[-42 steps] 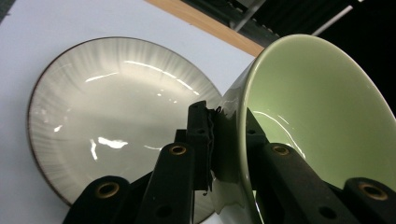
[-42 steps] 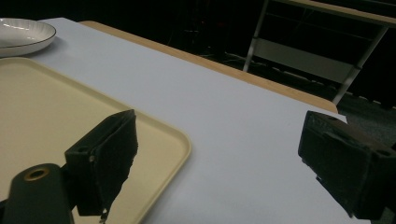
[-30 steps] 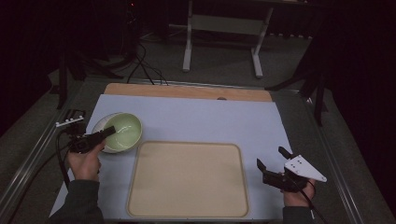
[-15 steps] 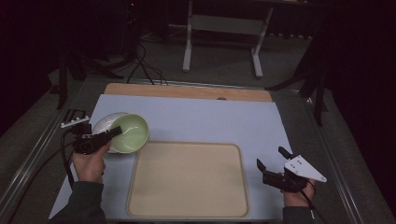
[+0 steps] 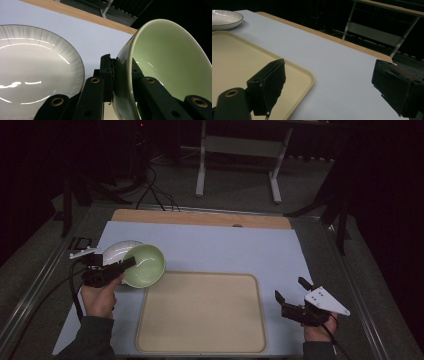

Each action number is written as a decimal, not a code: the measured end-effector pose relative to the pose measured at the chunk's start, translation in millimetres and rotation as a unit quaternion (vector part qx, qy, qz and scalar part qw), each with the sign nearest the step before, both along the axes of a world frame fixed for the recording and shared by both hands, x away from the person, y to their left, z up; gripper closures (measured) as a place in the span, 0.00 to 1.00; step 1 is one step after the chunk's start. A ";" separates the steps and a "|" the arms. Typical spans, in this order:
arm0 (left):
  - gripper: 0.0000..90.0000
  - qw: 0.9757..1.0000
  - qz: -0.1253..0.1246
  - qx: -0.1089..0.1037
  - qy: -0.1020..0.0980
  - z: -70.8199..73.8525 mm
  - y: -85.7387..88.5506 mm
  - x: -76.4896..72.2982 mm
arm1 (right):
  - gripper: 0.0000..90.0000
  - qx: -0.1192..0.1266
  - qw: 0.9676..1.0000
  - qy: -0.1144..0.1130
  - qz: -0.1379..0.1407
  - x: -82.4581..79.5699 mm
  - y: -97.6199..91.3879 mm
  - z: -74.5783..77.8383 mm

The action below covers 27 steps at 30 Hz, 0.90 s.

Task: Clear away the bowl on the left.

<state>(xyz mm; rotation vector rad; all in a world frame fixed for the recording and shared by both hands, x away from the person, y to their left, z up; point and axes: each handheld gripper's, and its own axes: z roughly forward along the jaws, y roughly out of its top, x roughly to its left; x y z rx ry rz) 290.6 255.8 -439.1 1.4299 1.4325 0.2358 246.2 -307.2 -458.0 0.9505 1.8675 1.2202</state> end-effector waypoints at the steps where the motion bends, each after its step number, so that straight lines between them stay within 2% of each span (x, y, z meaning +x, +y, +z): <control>1: 0.90 1.000 -0.002 0.001 0.000 0.3 -1.1 -0.4 | 0.13 0.000 1.000 0.000 0.000 -0.1 0.0 0.0; 27: 0.90 0.999 -0.049 0.017 -0.001 1.1 -30.9 -4.3 | 0.13 -0.001 1.000 -0.001 0.002 -0.4 0.0 0.2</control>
